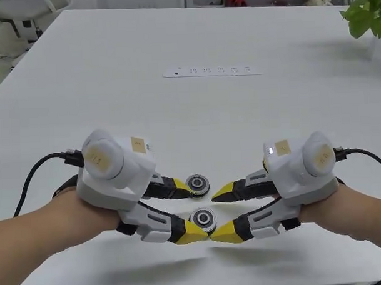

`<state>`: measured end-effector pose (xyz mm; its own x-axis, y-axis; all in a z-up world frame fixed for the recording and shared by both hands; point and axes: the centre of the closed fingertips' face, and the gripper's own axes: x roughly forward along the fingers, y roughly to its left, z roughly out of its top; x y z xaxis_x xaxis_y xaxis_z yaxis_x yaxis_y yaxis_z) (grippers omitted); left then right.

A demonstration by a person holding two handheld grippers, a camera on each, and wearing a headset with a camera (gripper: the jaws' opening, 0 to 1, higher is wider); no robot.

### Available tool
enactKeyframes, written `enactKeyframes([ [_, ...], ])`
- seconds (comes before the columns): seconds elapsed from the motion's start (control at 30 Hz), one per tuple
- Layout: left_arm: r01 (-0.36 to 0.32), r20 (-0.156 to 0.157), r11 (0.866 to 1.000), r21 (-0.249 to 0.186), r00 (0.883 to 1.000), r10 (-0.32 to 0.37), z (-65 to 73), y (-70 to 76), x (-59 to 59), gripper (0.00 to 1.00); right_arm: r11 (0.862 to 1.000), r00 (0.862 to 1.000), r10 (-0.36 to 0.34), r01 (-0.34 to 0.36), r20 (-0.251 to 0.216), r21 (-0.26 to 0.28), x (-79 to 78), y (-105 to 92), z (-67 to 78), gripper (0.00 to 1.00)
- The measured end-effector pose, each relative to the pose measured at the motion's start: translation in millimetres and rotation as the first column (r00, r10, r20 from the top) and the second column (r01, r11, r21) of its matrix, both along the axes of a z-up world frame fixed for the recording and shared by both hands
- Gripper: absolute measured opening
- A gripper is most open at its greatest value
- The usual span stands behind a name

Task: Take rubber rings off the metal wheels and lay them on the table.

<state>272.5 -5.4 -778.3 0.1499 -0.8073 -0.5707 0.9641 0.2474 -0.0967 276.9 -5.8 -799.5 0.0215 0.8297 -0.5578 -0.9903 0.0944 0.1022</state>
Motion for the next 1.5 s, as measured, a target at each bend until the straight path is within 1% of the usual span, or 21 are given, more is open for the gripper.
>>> enactKeyframes([
  [0.1, 0.004, -0.021, 1.000, 0.006, 1.000, -0.004, -3.9, -2.0, -0.8, 0.38, 1.000, 1.000, 0.000, 0.000, -0.002, -0.004, -0.2, -0.8, -1.2, 0.39],
  [0.13, 0.004, -0.022, 1.000, 0.007, 1.000, -0.003, -4.8, -2.5, -0.9, 0.37, 1.000, 1.000, 0.001, -0.001, -0.002, -0.006, -0.5, -1.0, -1.7, 0.39],
  [0.33, 0.017, -0.013, 1.000, 0.026, 1.000, -0.016, -8.8, -5.2, -1.1, 0.31, 1.000, 1.000, 0.003, -0.003, -0.006, -0.007, -1.8, -1.5, -3.2, 0.39],
  [0.47, 0.016, -0.016, 0.999, 0.036, 1.000, -0.016, -10.7, -7.2, 0.5, 0.28, 1.000, 1.000, 0.003, -0.003, -0.009, -0.008, -2.0, -1.6, -4.0, 0.39],
  [0.57, 0.021, -0.004, 0.999, 0.043, 1.000, -0.020, -11.2, -9.3, 1.3, 0.24, 1.000, 1.000, 0.003, -0.003, -0.010, -0.009, -2.4, -1.9, -4.4, 0.39],
  [0.7, 0.036, 0.011, 0.997, 0.068, 0.999, -0.037, -15.7, -9.4, -0.7, 0.19, 1.000, 1.000, 0.002, -0.002, -0.010, -0.007, -2.4, -2.2, -4.1, 0.39],
  [0.73, 0.036, 0.034, 0.997, 0.067, 0.999, -0.038, -15.2, -9.2, 1.0, 0.18, 1.000, 1.000, 0.001, -0.001, -0.009, -0.007, -2.4, -2.3, -4.1, 0.39],
  [0.77, 0.028, 0.032, 0.997, 0.074, 0.999, -0.030, -16.1, -7.8, 1.1, 0.16, 1.000, 1.000, 0.001, -0.001, -0.010, -0.007, -2.3, -2.5, -4.0, 0.39],
  [0.83, 0.024, 0.046, 0.997, 0.074, 0.999, -0.027, -16.3, -8.0, 2.9, 0.15, 1.000, 1.000, 0.000, 0.000, -0.010, -0.006, -2.2, -2.7, -4.0, 0.39],
  [0.9, 0.033, 0.058, 0.996, 0.077, 0.998, -0.037, -16.6, -8.1, 1.8, 0.15, 1.000, 1.000, 0.000, 0.000, -0.007, -0.008, -2.0, -2.8, -4.2, 0.39],
  [0.93, 0.036, 0.070, 0.996, 0.081, 0.997, -0.041, -16.6, -8.0, 2.3, 0.15, 1.000, 1.000, -0.001, 0.001, -0.008, -0.007, -2.0, -2.7, -4.1, 0.39],
  [1.0, 0.041, 0.081, 0.995, 0.086, 0.996, -0.048, -16.4, -8.0, 1.9, 0.15, 1.000, 1.000, -0.002, 0.002, -0.007, -0.004, -1.7, -2.0, -3.7, 0.39],
  [1.1, 0.040, 0.087, 0.995, 0.088, 0.995, -0.047, -16.3, -7.8, 1.6, 0.15, 1.000, 1.000, -0.001, 0.001, -0.007, 0.001, -2.0, 0.1, -2.5, 0.39],
  [1.17, 0.041, 0.098, 0.995, 0.087, 0.994, -0.049, -16.3, -7.4, 1.5, 0.15, 1.000, 1.000, 0.005, -0.005, -0.005, 0.001, -3.3, 2.0, -2.4, 0.38],
  [1.33, 0.026, 0.090, 0.997, 0.079, 0.995, -0.033, -16.0, -7.1, 2.1, 0.14, 1.000, 1.000, 0.014, -0.014, -0.003, -0.001, -5.7, 5.2, -4.8, 0.37],
  [1.5, 0.020, 0.093, 0.997, 0.080, 0.995, -0.027, -16.0, -6.8, 2.3, 0.14, 1.000, 1.000, 0.007, -0.007, -0.010, 0.004, -6.0, 7.3, -6.8, 0.31],
])
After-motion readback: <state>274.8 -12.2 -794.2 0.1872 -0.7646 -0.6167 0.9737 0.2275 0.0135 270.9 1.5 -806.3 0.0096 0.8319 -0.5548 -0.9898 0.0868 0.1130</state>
